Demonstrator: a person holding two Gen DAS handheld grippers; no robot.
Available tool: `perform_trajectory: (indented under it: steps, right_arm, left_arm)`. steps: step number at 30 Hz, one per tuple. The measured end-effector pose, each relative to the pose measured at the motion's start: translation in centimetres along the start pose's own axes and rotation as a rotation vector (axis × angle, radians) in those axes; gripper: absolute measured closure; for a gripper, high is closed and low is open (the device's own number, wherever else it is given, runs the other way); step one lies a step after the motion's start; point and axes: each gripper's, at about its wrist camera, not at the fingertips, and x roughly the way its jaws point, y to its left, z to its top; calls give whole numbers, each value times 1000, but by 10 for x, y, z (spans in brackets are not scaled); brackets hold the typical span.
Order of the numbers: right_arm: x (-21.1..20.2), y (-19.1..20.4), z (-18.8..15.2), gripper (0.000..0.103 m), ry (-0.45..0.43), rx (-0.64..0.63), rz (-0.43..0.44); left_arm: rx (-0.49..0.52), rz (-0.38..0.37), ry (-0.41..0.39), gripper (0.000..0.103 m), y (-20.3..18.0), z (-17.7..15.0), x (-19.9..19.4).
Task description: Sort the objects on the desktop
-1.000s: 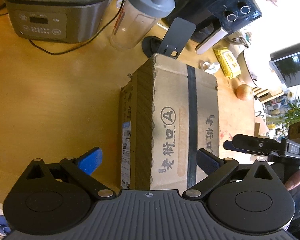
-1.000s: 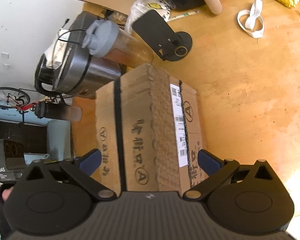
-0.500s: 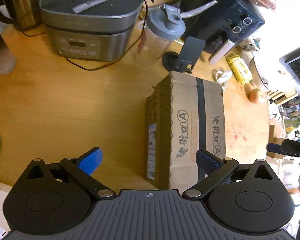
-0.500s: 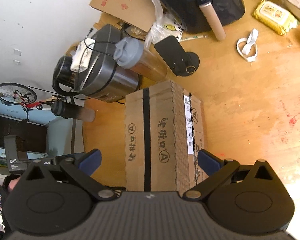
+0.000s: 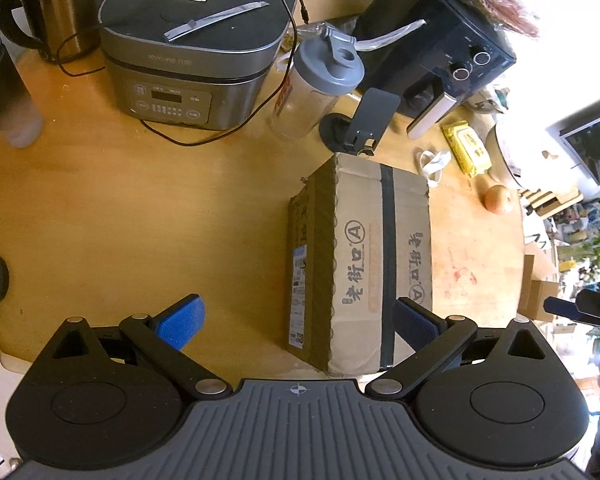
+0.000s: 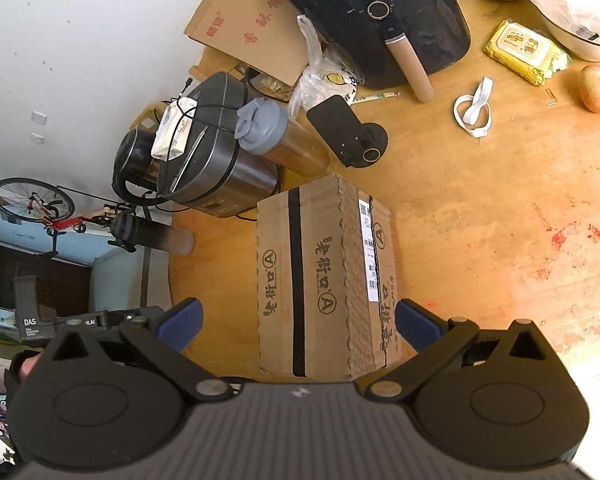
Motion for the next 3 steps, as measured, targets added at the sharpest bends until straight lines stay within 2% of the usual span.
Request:
perform_trajectory:
  steps: [3]
  right_arm:
    - [2, -1, -2, 0, 3, 3, -1]
  left_arm:
    - [-9, 2, 12, 0, 1, -1, 3]
